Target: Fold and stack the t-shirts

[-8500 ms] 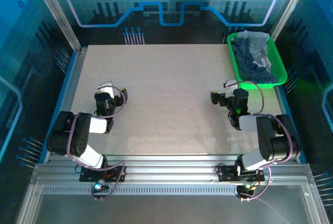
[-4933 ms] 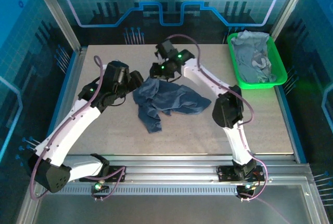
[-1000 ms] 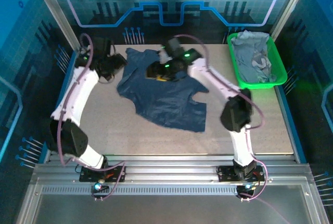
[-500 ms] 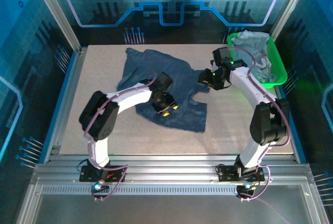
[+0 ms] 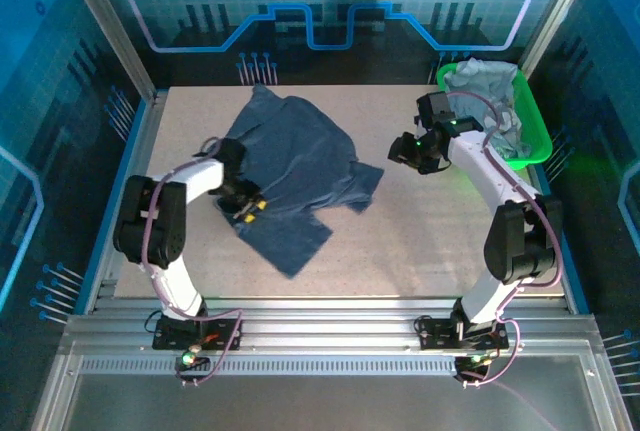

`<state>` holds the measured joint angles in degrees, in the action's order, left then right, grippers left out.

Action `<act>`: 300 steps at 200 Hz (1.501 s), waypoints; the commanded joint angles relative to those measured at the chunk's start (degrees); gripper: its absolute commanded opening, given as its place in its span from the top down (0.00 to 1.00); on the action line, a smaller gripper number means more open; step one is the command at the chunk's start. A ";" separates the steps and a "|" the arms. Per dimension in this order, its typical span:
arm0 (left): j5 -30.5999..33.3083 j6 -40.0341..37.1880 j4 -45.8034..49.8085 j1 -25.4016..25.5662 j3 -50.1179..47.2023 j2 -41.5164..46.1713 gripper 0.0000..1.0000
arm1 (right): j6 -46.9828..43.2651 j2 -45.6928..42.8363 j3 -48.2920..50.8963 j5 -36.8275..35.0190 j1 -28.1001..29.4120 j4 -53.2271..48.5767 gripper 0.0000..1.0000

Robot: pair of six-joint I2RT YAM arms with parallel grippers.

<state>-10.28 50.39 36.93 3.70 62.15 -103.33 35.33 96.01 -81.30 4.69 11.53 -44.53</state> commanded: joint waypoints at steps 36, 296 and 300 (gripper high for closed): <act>7.19 -8.03 10.98 1.75 3.72 12.44 0.41 | 4.63 5.21 -0.11 -0.60 6.07 0.00 0.51; 9.29 19.75 12.88 18.10 -13.97 16.90 1.00 | 7.21 8.86 2.69 -1.26 7.44 2.72 0.50; 10.84 19.65 14.28 17.51 -13.77 18.58 1.00 | 7.21 9.16 2.51 -1.26 7.45 2.83 0.50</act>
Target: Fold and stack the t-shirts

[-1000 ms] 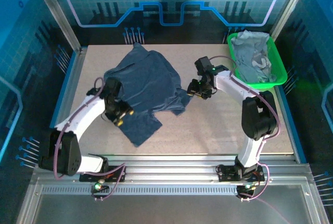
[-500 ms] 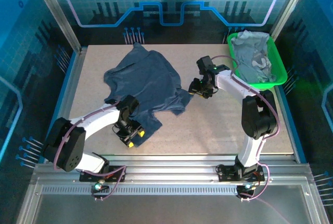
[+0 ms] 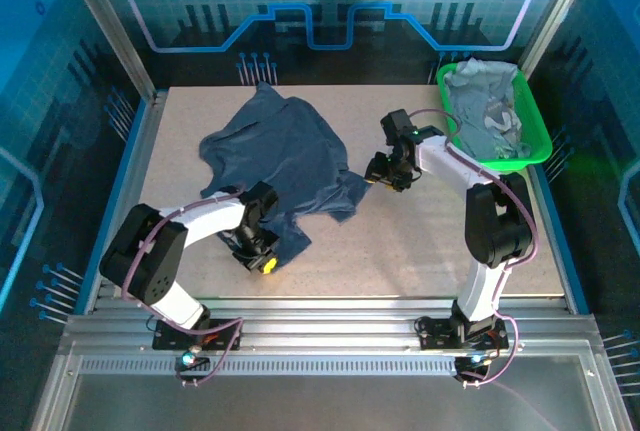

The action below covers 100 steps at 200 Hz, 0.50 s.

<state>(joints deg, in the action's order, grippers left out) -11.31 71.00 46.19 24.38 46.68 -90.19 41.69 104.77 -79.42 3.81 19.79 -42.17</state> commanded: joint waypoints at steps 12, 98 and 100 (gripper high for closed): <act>15.54 -2.03 8.64 -5.32 2.19 10.55 1.00 | 0.96 1.59 0.20 -0.06 -0.65 0.82 0.50; 14.91 -6.94 11.98 -15.42 0.61 21.18 1.00 | 0.12 14.37 -10.04 -2.53 2.37 -0.83 0.53; 14.96 -6.95 11.99 -15.48 0.65 21.19 1.00 | 0.01 14.69 -10.40 -2.50 2.36 -1.05 0.53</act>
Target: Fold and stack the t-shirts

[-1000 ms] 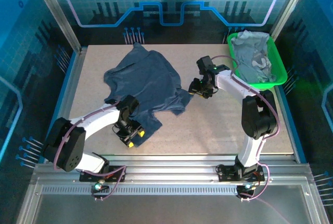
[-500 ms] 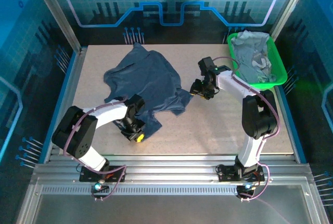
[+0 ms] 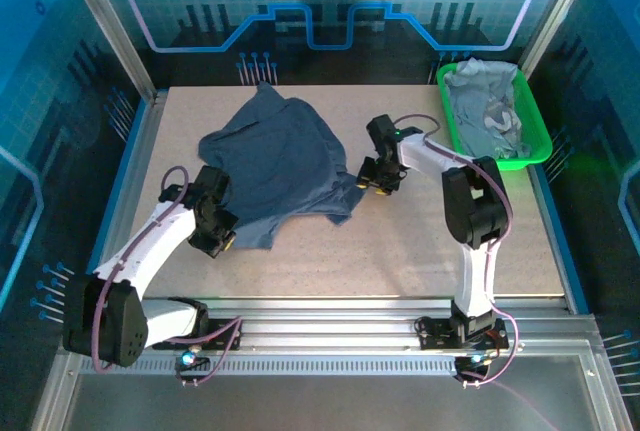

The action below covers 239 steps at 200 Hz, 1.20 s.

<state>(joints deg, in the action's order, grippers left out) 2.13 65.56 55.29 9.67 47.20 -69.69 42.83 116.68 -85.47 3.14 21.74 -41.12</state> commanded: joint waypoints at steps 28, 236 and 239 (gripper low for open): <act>2.48 -2.60 3.29 -0.96 1.05 0.69 1.00 | -1.18 5.67 -6.81 -0.76 0.85 -3.53 0.57; 10.35 -12.91 6.87 -12.83 7.44 1.44 1.00 | -2.12 -6.81 4.16 -10.99 -13.80 -9.60 1.00; 10.33 -12.83 6.79 -12.85 7.34 1.44 1.00 | -2.29 -7.06 4.35 -11.03 -13.95 -9.55 1.00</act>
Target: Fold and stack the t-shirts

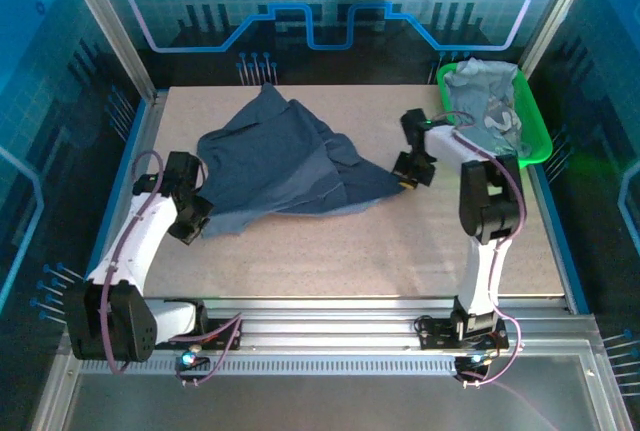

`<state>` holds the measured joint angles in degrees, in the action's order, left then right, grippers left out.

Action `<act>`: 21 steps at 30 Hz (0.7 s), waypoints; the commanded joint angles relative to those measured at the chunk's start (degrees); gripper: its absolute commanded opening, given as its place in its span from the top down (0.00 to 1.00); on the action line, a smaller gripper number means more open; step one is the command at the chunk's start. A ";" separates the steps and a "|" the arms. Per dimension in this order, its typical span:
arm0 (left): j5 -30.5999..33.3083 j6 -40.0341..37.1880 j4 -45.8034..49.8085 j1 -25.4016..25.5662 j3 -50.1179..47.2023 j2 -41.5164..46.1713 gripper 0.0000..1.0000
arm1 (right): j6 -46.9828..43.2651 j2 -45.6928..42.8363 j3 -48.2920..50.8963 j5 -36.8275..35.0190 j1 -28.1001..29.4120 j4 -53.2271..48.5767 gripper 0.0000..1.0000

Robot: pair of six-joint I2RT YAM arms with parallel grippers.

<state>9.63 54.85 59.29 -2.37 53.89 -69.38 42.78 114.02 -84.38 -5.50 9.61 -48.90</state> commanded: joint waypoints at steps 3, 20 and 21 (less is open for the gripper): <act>1.54 -1.81 1.66 -0.79 -0.19 1.05 1.00 | -4.02 -5.17 4.44 -1.95 -3.32 -1.16 1.00; -10.82 -3.46 -6.10 -0.35 -9.33 -1.02 1.00 | 2.55 -18.17 23.18 1.01 1.20 1.55 1.00; -11.10 -3.99 -6.24 -0.36 -9.42 -2.12 1.00 | 2.40 -17.88 22.54 0.93 1.37 1.39 1.00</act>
<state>2.02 53.23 54.94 -2.48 45.43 -69.08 43.81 95.42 -61.54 -5.15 10.81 -48.97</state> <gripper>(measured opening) 0.051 0.059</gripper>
